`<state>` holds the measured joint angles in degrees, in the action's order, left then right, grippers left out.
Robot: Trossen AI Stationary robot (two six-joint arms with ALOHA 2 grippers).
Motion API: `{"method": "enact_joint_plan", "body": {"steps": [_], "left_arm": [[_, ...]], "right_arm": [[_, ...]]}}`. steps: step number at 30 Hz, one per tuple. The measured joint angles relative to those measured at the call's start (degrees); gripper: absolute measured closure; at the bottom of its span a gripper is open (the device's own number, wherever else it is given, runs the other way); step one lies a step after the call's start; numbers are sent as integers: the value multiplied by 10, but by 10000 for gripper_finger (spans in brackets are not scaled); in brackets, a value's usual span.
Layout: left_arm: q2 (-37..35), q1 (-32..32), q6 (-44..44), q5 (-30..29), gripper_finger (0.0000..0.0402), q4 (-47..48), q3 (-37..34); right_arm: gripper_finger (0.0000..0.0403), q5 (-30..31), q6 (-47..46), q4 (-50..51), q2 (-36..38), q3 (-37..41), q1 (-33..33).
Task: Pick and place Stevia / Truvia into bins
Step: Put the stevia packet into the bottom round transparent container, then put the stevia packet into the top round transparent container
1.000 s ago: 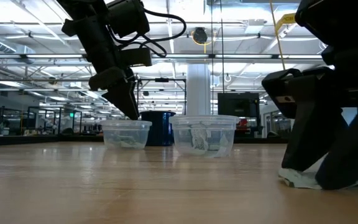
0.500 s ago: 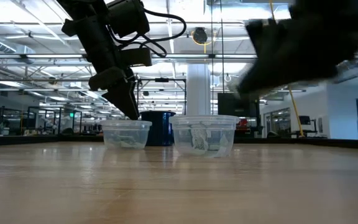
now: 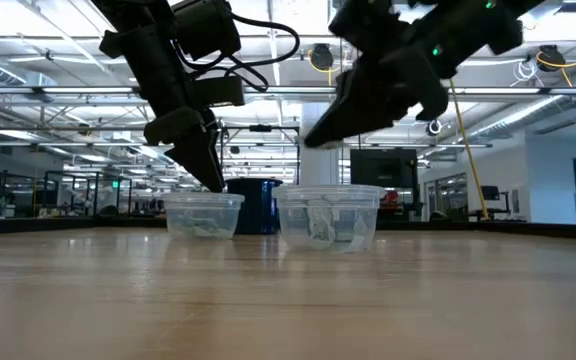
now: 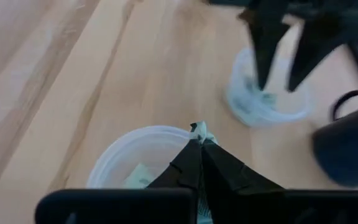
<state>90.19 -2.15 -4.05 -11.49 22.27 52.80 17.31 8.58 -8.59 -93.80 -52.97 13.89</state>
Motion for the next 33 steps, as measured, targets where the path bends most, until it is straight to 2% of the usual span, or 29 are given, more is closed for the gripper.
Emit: {"method": "enact_joint_plan", "body": {"steps": [4, 11, 16, 18, 22, 26, 29, 33], "left_arm": [[0, 0, -1, -1, 243, -1, 0], [0, 0, -1, -5, 243, -3, 0], [0, 0, -1, -5, 243, -3, 0], [0, 0, -1, -5, 243, -3, 0], [0, 0, -1, -5, 243, -3, 0], [0, 2, -1, -5, 243, -2, 0], [0, 4, -1, -5, 243, -6, 0], [0, 6, 1, -5, 243, -19, 0]], "right_arm": [[380, -41, -3, 2, -16, 0, -15], [316, -40, -1, 2, -20, 0, -19], [284, -37, 39, 2, -17, 0, -5], [280, -22, 56, 7, -5, 0, 11], [278, 50, 55, 46, 43, -15, 64], [278, 44, -12, 118, 83, -48, 140], [278, -5, -74, 136, 84, -60, 193], [277, -43, -207, 181, 64, -58, 257]]}}
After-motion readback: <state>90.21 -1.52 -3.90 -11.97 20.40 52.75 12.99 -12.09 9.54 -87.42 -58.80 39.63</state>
